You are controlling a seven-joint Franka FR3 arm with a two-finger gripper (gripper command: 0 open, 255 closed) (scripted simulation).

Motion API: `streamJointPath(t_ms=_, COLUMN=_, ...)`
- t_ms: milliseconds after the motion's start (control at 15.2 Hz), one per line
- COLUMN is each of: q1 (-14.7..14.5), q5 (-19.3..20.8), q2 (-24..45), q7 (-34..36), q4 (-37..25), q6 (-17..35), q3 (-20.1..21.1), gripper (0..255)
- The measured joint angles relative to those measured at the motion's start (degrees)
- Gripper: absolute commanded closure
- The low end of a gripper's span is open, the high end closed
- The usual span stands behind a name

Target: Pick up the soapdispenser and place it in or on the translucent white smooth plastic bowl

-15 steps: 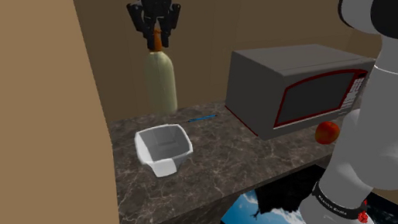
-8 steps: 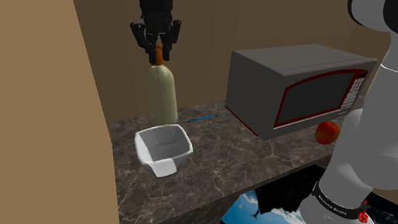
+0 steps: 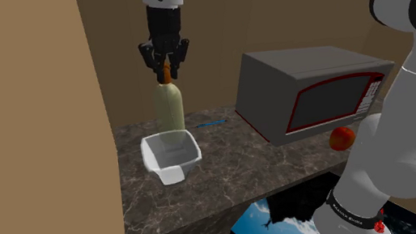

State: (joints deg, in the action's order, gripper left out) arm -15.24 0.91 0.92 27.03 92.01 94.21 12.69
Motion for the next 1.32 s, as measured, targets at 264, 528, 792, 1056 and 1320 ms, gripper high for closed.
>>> streamJointPath(t_ms=264, q1=0.10, q5=-0.15, q2=-0.70, q7=-0.16, q4=3.87, q6=3.19, q3=-0.09, gripper=255)
streamJointPath(t_ms=528, q1=0.16, q5=-0.19, q2=-0.95, q7=-0.25, q4=7.22, q6=6.31, q3=-0.16, gripper=255)
streamJointPath(t_ms=792, q1=0.10, q5=-0.22, q2=-1.04, q7=-0.13, q4=8.48, q6=7.49, q3=-0.10, gripper=255)
streamJointPath(t_ms=1056, q1=0.10, q5=-0.22, q2=-1.05, q7=-0.12, q4=8.54, q6=7.55, q3=-0.09, gripper=0)
streamJointPath(t_ms=1320, q1=0.10, q5=-0.22, q2=-1.06, q7=-0.12, q4=8.53, q6=7.56, q3=-0.09, gripper=0)
